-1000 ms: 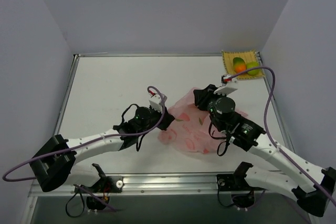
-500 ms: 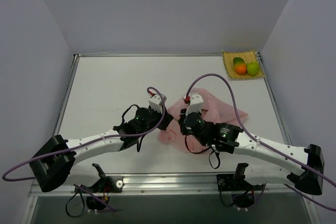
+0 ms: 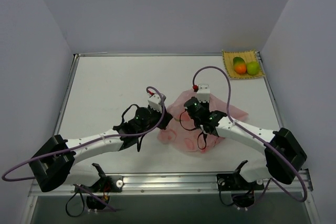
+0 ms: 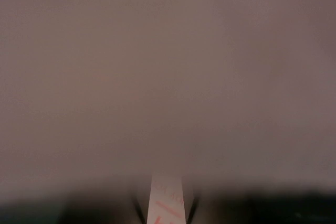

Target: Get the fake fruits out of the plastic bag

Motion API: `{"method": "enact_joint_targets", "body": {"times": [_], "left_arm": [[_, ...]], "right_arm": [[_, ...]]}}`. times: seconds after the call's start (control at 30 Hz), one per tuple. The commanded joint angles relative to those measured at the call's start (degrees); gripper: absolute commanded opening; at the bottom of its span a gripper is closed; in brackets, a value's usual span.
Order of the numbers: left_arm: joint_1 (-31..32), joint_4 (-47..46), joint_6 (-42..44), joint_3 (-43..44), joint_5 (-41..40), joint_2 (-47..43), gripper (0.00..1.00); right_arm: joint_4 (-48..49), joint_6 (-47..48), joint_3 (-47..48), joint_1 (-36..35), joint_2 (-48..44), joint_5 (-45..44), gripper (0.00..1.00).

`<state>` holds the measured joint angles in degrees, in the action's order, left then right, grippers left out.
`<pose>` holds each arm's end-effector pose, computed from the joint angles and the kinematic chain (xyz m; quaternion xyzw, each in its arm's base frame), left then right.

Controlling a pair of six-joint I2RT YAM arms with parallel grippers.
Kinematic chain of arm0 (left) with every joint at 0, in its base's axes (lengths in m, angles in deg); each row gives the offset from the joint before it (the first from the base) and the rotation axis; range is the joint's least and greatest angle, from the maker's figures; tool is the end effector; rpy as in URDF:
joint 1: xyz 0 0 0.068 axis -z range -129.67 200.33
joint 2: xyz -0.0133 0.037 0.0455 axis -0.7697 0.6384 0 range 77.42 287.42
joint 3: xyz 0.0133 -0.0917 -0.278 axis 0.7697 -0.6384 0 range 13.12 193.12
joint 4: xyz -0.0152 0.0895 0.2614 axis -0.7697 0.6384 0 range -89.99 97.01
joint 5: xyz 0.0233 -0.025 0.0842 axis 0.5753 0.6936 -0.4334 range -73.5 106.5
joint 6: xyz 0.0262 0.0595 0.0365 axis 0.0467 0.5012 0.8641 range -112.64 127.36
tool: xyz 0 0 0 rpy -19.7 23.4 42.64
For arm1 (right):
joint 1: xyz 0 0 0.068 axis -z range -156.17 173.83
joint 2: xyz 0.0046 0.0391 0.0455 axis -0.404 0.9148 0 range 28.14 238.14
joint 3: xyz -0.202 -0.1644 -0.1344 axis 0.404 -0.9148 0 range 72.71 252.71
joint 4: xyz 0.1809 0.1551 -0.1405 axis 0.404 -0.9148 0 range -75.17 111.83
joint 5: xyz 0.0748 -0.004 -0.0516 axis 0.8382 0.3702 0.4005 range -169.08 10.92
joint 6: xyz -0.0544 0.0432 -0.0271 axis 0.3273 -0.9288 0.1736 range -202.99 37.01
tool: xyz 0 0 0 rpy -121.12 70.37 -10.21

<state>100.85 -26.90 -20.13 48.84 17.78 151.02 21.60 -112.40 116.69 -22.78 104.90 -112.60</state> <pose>0.2003 -0.2453 0.2477 0.1610 0.7545 -0.4071 0.4890 0.2399 0.2035 0.2312 0.0103 0.8526 0.0817 0.5160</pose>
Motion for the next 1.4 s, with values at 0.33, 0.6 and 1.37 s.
{"method": "enact_joint_targets", "body": {"times": [0.33,0.6,1.37], "left_arm": [[0.4,-6.7,-3.2,2.9,-1.3,5.4,0.03],[0.5,-4.9,-3.8,5.9,-1.3,5.5,0.02],[0.8,-6.2,-2.7,6.8,0.6,10.3,0.02]], "right_arm": [[16.3,6.3,2.2,13.6,10.7,-2.3,0.83],[14.5,7.6,6.0,14.9,14.1,0.7,0.94],[19.3,14.5,9.3,20.3,22.1,16.8,0.89]]}}
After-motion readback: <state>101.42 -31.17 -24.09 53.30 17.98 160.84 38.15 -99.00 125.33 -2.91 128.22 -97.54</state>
